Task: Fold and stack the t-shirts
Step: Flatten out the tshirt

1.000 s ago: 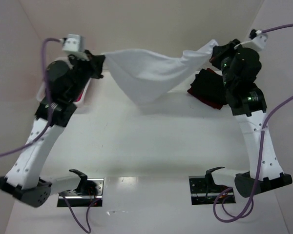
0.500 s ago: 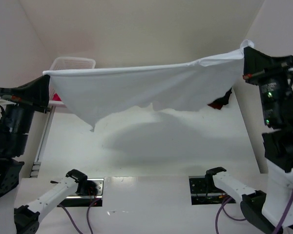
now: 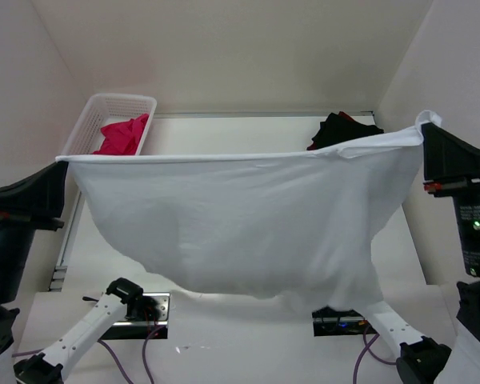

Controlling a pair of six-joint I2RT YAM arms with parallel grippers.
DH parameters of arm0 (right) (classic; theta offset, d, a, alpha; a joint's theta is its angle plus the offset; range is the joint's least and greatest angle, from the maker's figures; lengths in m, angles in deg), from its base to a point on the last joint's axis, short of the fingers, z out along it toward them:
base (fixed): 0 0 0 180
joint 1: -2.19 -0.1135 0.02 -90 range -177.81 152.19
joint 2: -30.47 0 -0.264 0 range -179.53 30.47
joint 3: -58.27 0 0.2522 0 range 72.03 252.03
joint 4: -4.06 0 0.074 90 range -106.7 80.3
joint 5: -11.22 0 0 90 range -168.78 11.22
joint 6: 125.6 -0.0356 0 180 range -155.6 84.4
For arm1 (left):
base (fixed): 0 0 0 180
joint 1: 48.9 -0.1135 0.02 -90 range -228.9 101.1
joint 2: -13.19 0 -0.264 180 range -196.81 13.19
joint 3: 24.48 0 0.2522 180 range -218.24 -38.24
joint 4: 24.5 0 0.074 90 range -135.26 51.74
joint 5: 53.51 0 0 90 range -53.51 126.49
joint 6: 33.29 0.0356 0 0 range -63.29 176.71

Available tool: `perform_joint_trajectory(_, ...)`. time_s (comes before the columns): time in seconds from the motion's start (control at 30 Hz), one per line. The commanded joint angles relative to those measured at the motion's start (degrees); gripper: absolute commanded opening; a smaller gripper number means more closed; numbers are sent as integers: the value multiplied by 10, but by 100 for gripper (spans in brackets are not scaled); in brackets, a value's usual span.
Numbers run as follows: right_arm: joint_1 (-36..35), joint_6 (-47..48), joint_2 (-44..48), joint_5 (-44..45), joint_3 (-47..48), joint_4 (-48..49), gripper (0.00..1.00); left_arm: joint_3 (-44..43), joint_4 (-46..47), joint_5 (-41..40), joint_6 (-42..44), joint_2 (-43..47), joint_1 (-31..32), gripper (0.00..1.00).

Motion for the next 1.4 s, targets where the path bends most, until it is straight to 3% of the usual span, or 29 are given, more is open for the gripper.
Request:
perform_joint_trajectory(0.0, 5, 11, -52, 40, -70, -4, 0, 60, 26, -30, -8, -52, -6, 0)
perform_joint_trajectory(0.37, 5, -73, -94, 54, -431, 172, 0, 287, 129, -44, -71, -138, -6, 0)
perform_joint_trajectory(0.6, 10, -121, -199, 63, -557, 303, 0, 348, 172, -102, -112, -245, -6, 0)
perform_joint_trajectory(0.77, 10, -124, -306, 74, -542, 344, 0, 351, 221, -126, -138, -371, -6, 0)
perform_joint_trajectory(1.03, 23, -114, -443, 102, -413, 353, 0, 252, 251, -137, -141, -564, -51, 0)
perform_joint_trajectory(1.37, 41, -71, -607, 95, -202, 323, 0, 154, 298, -55, -111, -688, -144, 0)
